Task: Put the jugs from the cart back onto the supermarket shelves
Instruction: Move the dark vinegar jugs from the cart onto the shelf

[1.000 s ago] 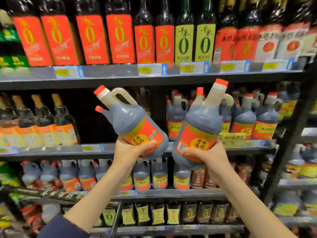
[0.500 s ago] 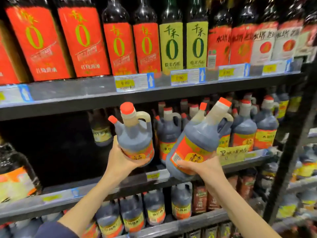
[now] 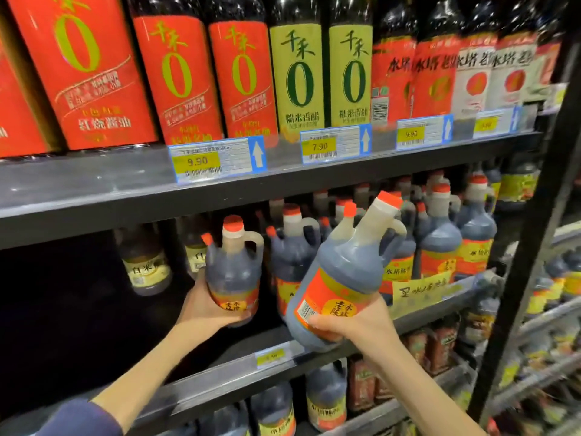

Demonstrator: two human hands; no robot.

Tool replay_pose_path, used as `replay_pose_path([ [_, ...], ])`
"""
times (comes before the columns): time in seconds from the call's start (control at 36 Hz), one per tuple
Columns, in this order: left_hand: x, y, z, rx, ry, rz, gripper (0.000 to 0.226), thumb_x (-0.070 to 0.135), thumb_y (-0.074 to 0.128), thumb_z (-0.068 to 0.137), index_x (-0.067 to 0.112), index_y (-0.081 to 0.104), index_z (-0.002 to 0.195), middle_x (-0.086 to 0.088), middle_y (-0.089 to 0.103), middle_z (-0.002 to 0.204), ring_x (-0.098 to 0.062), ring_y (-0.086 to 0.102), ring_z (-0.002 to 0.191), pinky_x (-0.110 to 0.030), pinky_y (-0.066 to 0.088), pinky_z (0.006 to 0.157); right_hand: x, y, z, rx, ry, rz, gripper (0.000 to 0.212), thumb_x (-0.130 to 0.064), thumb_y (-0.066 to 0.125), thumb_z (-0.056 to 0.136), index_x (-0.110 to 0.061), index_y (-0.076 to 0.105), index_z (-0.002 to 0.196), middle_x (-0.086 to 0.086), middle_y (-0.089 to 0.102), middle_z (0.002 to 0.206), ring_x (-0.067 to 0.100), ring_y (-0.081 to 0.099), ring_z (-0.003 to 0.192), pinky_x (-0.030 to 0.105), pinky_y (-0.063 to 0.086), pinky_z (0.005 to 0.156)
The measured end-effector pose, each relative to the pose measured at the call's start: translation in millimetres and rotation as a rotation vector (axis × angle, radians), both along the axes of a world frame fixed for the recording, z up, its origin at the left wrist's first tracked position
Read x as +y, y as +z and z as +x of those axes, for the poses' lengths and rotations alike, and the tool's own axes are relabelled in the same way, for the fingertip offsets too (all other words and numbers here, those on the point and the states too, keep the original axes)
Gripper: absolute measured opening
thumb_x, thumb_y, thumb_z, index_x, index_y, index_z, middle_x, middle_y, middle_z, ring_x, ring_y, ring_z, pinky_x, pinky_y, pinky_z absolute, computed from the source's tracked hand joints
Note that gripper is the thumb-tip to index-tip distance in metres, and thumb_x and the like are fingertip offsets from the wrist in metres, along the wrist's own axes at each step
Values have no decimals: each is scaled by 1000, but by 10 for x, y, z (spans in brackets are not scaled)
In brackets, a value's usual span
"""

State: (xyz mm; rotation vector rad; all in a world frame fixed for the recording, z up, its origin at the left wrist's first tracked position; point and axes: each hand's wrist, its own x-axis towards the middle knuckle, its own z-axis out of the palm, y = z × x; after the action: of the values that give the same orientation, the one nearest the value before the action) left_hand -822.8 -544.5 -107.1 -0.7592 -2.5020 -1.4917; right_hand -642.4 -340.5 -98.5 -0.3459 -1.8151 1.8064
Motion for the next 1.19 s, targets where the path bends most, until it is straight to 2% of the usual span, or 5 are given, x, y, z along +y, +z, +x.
replay_pose_path([
  [0.22,57,-36,-278,28,-110,-59,107,22,96,44,15,39,134,6,62,114,-14,60,108,-29,47,88,-33,48,4,-36,-4,29,54,3,90,49,-7,64,95,3,73,84,9,70,77,18,53,61],
  [0.47,172,-89,-446,-55,-105,23,97,42,92,32,30,50,119,10,69,104,-2,65,96,-31,53,86,-91,96,-60,-29,-20,20,81,-31,90,28,-8,63,101,6,73,90,15,70,84,28,58,70],
  [0.61,304,-137,-491,-61,-52,59,103,17,97,40,13,45,129,-1,62,109,-16,60,99,-17,45,74,-88,97,-75,-28,7,14,51,0,90,51,-6,65,95,7,74,86,18,71,82,28,58,68],
  [0.97,202,-262,-663,-218,-157,-20,101,1,90,52,6,36,137,-7,59,122,-22,58,114,-33,46,95,-171,123,-97,-23,42,-4,52,-2,90,49,-8,65,95,5,74,84,17,71,81,23,55,65],
  [1.19,291,-327,-614,-154,-36,8,102,24,96,44,11,42,130,-5,62,121,-21,59,111,-38,48,97,-193,129,-108,-25,46,1,53,-2,90,48,-10,65,94,2,74,83,14,71,79,20,54,63],
])
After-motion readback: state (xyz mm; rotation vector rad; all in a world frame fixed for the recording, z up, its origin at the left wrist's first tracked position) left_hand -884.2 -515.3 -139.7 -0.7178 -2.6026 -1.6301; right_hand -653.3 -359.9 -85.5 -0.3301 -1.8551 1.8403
